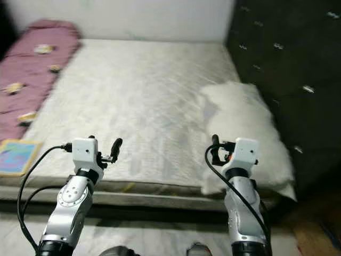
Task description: Clean up the room
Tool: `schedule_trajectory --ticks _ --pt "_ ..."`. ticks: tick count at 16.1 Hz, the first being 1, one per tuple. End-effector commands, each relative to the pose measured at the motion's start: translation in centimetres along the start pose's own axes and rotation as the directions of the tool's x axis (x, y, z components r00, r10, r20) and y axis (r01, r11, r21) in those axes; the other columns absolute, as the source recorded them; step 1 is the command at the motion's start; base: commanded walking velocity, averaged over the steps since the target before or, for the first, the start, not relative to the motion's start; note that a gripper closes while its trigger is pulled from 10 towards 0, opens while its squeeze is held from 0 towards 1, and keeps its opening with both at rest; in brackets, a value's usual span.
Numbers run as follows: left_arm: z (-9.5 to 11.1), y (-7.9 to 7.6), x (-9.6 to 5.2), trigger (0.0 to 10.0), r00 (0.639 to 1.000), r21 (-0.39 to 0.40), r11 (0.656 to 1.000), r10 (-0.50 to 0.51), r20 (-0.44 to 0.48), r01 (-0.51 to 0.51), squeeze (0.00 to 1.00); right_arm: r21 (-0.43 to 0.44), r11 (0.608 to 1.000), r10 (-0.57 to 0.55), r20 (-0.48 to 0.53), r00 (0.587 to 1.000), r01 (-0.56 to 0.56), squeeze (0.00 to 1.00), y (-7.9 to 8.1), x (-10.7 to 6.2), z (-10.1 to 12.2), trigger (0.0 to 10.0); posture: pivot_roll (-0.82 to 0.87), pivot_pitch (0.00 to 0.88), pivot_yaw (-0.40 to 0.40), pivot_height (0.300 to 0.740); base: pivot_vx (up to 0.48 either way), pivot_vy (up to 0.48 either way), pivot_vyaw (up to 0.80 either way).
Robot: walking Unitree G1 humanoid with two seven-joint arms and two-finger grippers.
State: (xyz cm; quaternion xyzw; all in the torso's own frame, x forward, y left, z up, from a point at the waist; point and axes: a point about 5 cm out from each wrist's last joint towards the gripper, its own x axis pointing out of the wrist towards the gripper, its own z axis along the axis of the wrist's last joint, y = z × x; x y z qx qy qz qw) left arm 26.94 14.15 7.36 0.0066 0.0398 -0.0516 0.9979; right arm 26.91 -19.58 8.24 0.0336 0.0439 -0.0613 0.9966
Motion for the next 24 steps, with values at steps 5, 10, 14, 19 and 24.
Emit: schedule_trajectory --ticks 5,10,14,19,24 --pt "0.19 0.24 0.02 10.0 1.000 0.016 1.000 0.000 0.004 0.000 0.00 0.023 1.000 0.009 0.007 1.000 -0.009 0.00 0.25 0.19 0.35 10.0 -0.08 0.069 0.032 0.740 0.000 0.480 0.00" --pt "0.45 -0.17 -0.15 10.0 0.998 0.004 0.998 -0.066 0.023 0.066 0.00 0.016 1.000 0.011 -0.003 1.000 -0.011 0.00 0.24 0.24 0.16 10.0 -0.07 0.065 0.034 0.740 0.000 0.189 0.00" --pt "0.59 -0.22 -0.24 10.0 0.996 -0.003 0.997 -0.082 0.026 0.083 0.00 0.020 1.000 0.013 -0.005 1.000 -0.013 0.00 0.39 0.24 0.12 10.0 -0.08 0.077 0.038 0.740 0.200 0.000 0.00" --pt "0.53 -0.34 -0.40 10.0 0.994 -0.012 0.995 -0.103 0.024 0.104 0.00 0.018 1.000 0.003 -0.007 1.000 -0.003 0.00 0.17 0.16 0.03 10.0 -0.08 0.075 0.039 0.740 0.298 0.000 0.00" --pt "0.56 -0.33 -0.38 10.0 0.994 -0.011 0.994 -0.104 0.025 0.105 0.00 0.020 1.000 0.002 -0.006 1.000 -0.002 0.00 0.19 0.19 0.02 10.0 -0.08 0.073 0.040 0.740 0.280 0.000 0.00"
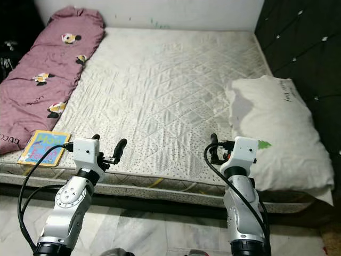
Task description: Clean up the room
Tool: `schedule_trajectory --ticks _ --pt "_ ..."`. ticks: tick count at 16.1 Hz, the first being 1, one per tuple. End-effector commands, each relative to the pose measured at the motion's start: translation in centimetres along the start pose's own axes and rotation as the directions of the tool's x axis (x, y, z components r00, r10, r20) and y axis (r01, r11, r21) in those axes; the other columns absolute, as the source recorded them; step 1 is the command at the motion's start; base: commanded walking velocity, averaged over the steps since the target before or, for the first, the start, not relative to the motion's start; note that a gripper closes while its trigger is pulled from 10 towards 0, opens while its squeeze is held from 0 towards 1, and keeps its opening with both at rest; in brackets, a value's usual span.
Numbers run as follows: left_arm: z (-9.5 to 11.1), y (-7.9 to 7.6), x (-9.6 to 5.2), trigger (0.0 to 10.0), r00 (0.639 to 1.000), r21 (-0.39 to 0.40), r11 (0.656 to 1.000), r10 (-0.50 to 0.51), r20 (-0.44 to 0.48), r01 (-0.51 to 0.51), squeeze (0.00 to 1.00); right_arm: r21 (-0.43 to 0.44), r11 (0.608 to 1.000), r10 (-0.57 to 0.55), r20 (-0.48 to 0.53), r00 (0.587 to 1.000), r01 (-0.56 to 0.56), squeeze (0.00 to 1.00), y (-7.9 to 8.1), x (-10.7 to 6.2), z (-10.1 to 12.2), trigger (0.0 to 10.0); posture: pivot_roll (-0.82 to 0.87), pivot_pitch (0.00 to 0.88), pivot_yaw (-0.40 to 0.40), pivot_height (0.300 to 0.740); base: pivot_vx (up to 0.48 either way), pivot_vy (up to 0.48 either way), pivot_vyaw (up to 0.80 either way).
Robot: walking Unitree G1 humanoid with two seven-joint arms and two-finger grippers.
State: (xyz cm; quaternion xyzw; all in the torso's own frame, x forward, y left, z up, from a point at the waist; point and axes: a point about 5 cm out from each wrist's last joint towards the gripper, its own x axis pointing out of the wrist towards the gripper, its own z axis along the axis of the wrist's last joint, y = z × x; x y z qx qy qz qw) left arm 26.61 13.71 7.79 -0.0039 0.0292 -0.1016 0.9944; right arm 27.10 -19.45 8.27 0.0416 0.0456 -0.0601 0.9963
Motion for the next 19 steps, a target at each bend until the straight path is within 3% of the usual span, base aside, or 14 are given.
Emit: schedule_trajectory --ticks 1,16,19 --pt "0.13 0.13 -0.08 10.0 1.000 0.005 1.000 -0.003 0.001 0.003 0.00 0.004 1.000 -0.001 -0.001 1.000 0.001 0.00 0.02 0.01 -0.03 10.0 -0.08 0.071 0.039 0.740 0.277 0.000 0.00" --pt "0.10 -0.03 -0.15 10.0 1.000 0.001 1.000 -0.012 0.001 0.012 0.00 -0.008 1.000 -0.005 -0.009 1.000 0.005 0.00 -0.14 -0.09 -0.23 10.0 -0.08 0.072 0.035 0.740 0.278 0.000 0.00" --pt "0.07 0.26 -0.10 10.0 1.000 0.017 1.000 0.027 -0.001 -0.027 0.00 -0.008 1.000 -0.006 -0.012 1.000 0.006 0.00 -0.17 0.00 -0.30 10.0 -0.07 0.069 0.033 0.740 0.000 0.000 0.00"
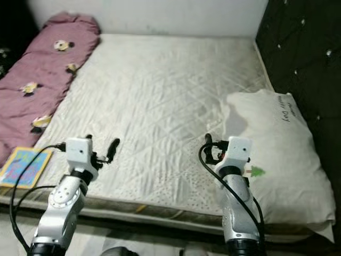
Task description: Clean up the room
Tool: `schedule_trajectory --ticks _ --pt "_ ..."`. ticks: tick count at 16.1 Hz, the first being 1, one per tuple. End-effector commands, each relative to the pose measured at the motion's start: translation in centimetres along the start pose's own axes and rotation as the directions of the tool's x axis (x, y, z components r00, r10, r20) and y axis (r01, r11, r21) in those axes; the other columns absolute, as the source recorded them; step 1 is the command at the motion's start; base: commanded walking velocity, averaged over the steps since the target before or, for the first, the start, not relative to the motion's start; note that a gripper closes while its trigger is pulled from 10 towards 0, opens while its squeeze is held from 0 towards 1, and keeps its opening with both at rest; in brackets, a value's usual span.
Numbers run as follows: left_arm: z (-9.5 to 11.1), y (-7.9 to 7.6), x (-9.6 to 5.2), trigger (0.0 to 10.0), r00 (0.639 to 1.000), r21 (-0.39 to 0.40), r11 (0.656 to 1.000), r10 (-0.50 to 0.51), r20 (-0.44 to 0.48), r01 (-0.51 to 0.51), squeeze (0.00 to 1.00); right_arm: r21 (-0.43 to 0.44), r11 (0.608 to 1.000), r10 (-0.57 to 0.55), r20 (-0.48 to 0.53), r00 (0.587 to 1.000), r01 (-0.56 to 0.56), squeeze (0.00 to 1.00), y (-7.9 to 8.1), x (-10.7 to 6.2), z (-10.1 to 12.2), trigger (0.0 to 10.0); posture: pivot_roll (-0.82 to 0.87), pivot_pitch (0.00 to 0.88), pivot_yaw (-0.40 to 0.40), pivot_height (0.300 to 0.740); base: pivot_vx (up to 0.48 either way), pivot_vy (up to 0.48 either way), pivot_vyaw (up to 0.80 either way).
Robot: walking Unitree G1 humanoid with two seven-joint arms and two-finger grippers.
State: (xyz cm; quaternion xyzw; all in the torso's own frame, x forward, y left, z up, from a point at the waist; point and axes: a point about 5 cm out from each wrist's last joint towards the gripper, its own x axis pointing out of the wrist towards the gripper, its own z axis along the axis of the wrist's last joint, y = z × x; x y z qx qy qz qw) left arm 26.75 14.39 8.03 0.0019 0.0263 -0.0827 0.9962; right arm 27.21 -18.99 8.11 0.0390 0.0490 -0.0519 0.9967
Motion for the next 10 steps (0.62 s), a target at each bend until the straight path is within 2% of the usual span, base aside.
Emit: schedule_trajectory --ticks 1,3,5,10 --pt "-0.1 -0.3 0.0 10.0 1.000 0.006 1.000 -0.002 -0.005 0.002 0.00 -0.002 1.000 -0.021 -0.005 1.000 0.021 0.00 -0.6 0.0 -0.1 10.0 -0.07 0.068 0.032 0.740 0.000 0.000 0.00" --pt "0.2 0.6 0.3 10.0 0.999 -0.003 0.999 0.033 -0.004 -0.033 0.00 -0.005 1.000 -0.021 -0.005 1.000 0.021 0.00 -0.6 0.1 0.0 10.0 -0.06 0.075 0.030 0.740 0.000 0.000 -0.22" --pt "0.1 1.1 0.1 10.0 0.998 0.001 0.998 0.059 -0.010 -0.059 0.00 -0.006 1.000 -0.024 -0.006 1.000 0.024 0.00 -0.7 0.0 -0.1 10.0 -0.06 0.081 0.030 0.740 0.000 0.304 -0.80" --pt "-0.1 0.3 0.0 10.0 0.999 -0.006 0.999 0.038 -0.010 -0.038 0.00 -0.005 1.000 -0.023 -0.023 0.999 0.023 0.00 -0.8 -0.4 -0.4 10.0 -0.07 0.086 0.025 0.740 0.000 0.327 -0.71"
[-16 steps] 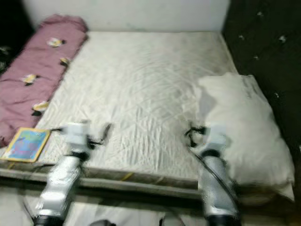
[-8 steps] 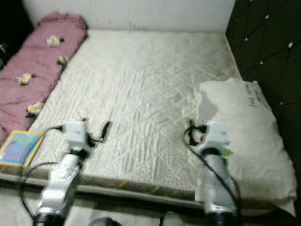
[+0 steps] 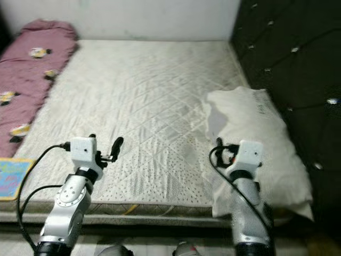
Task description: Clean up the room
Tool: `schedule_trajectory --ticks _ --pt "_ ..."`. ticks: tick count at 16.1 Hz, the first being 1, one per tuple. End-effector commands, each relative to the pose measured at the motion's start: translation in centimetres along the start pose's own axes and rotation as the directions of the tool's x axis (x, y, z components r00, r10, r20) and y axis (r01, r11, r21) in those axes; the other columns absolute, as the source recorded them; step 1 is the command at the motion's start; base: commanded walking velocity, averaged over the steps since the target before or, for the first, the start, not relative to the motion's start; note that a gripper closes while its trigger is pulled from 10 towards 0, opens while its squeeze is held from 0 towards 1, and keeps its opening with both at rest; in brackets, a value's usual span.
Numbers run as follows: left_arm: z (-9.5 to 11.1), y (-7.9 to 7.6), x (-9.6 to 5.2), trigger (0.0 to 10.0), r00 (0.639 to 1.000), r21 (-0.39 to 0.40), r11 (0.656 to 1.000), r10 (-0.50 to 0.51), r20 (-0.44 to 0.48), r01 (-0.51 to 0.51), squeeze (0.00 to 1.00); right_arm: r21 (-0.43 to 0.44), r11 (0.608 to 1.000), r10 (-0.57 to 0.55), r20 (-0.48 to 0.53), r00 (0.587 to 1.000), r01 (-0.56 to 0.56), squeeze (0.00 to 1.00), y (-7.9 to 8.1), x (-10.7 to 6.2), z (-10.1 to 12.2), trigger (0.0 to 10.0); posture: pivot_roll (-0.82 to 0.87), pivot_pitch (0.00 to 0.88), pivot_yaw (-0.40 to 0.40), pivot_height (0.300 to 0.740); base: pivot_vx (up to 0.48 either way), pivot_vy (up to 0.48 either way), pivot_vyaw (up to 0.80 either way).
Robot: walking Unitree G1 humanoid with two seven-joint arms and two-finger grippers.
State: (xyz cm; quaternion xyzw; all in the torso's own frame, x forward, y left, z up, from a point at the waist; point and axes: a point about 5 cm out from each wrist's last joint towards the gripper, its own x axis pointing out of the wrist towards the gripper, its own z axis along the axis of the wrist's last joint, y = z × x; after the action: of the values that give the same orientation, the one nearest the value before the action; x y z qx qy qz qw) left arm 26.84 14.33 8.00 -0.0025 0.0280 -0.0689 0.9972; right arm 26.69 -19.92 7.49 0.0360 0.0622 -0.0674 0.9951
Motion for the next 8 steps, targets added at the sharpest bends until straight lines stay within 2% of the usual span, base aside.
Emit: schedule_trajectory --ticks 1,8 --pt "-0.15 0.23 -0.08 10.0 1.000 0.006 1.000 0.003 -0.008 -0.003 0.00 0.003 1.000 0.010 0.001 1.000 -0.010 0.00 0.28 -0.08 0.18 10.0 -0.07 0.083 0.022 0.740 0.000 0.368 -0.66" --pt "-0.33 -0.02 -0.28 10.0 1.000 0.007 1.000 -0.017 -0.016 0.017 0.00 -0.007 1.000 -0.013 -0.010 1.000 0.013 0.00 -0.33 -0.07 -0.05 10.0 -0.07 0.088 0.024 0.740 0.000 0.411 -0.51"
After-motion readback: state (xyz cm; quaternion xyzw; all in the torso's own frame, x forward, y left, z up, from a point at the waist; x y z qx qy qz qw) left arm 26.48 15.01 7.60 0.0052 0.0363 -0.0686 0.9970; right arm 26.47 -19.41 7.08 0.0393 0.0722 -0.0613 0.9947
